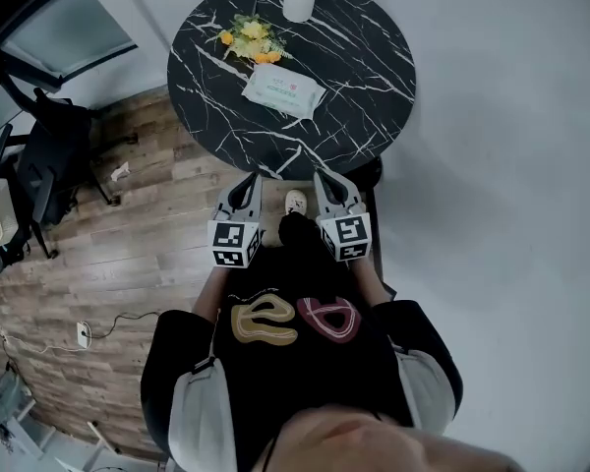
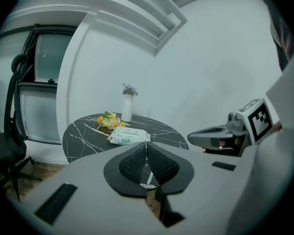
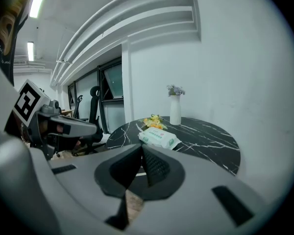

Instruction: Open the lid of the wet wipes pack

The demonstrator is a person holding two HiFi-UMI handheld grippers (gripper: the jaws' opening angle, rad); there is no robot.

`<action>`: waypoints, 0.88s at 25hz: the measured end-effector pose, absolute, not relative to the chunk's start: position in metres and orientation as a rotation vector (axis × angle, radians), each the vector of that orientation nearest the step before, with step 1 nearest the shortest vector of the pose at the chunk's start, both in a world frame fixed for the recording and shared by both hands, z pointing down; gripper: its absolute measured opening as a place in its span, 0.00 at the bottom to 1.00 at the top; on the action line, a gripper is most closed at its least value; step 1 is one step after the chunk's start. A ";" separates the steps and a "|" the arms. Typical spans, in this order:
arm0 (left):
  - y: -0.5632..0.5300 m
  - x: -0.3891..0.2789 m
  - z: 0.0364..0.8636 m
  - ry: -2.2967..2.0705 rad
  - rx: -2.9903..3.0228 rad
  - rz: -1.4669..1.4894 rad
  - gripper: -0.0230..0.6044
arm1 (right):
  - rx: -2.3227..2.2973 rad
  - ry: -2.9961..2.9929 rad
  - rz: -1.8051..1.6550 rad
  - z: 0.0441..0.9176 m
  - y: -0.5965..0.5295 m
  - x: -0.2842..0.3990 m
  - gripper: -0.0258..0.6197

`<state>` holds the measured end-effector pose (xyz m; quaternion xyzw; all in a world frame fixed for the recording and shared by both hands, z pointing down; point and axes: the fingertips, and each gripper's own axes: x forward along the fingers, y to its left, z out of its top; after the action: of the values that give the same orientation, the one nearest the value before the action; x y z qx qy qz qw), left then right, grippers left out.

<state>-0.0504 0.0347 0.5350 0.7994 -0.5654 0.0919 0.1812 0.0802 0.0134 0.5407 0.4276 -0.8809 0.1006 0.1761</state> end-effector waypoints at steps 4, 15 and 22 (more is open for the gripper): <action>0.008 -0.047 0.537 -1.643 2.214 0.280 0.07 | 1.148 -2.520 0.261 0.540 -0.016 0.080 0.06; -0.052 -0.019 0.537 -1.737 2.123 0.236 0.07 | 0.987 -2.582 0.227 0.542 -0.088 0.095 0.06; -0.069 -0.017 0.544 -1.763 2.072 0.243 0.07 | 0.941 -2.591 0.224 0.543 -0.109 0.098 0.06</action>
<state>-0.0168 -0.0689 0.5445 0.7426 -0.6320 0.0870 0.2037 0.0977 -0.1090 0.5429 0.3342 -0.9203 0.0796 0.1868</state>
